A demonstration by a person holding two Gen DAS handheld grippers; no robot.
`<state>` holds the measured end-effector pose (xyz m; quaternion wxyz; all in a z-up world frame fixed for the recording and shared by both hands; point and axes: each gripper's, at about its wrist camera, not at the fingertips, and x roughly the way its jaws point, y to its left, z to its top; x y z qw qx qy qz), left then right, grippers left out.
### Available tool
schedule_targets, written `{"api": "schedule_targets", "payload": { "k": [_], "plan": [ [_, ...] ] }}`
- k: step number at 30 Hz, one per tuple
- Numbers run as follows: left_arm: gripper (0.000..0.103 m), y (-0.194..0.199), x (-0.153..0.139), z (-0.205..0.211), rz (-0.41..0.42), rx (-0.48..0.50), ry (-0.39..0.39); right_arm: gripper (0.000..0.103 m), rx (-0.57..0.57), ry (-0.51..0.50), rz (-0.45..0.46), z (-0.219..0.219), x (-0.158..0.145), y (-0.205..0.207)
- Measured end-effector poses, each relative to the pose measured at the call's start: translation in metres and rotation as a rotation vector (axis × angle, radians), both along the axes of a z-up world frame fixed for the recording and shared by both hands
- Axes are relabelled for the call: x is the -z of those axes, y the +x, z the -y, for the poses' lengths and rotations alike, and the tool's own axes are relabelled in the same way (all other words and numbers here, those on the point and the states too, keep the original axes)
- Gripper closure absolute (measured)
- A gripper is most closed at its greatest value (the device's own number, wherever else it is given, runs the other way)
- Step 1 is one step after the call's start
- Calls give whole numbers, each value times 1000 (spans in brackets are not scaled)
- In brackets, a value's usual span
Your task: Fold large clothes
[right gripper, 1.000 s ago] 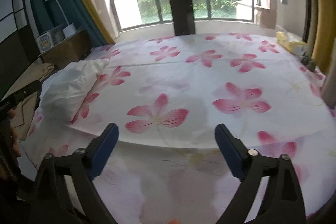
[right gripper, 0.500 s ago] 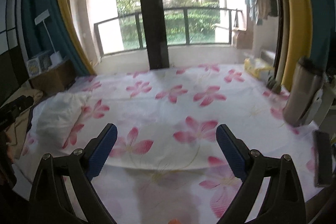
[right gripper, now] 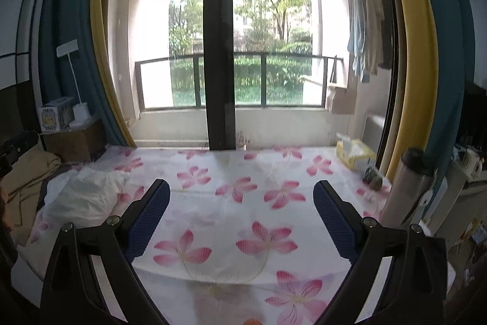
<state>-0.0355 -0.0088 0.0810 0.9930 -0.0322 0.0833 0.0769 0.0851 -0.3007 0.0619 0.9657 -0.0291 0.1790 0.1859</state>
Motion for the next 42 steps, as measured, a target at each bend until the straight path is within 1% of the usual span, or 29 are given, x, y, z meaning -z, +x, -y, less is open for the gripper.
{"api": "schedule_targets", "payload": {
  "k": [1,4,8,13,21,29,42],
  "plan": [
    [22,-1,-1,-1,4,-2,-3,9,-2,0,14,0,-4,-1],
    [22,-9,-7,-9,23,-78,-21,9,-8,5,48,-3,-15,-6],
    [22,-16,-8,-20,28,-116,-46,8,-15,18,77,-8,-23,-15],
    [22,-15,1,-26,-26,-84,-68,8,-37,24,96,-17,-22,-21],
    [22,-11,11,-26,-72,-73,-67,8,-41,12,53,-26,-10,-14],
    [22,-8,14,-26,-75,-53,-69,8,-39,13,35,-24,-6,-10],
    [22,-4,17,-25,-86,-52,-72,8,-42,17,19,-23,-2,-7]
  ]
}}
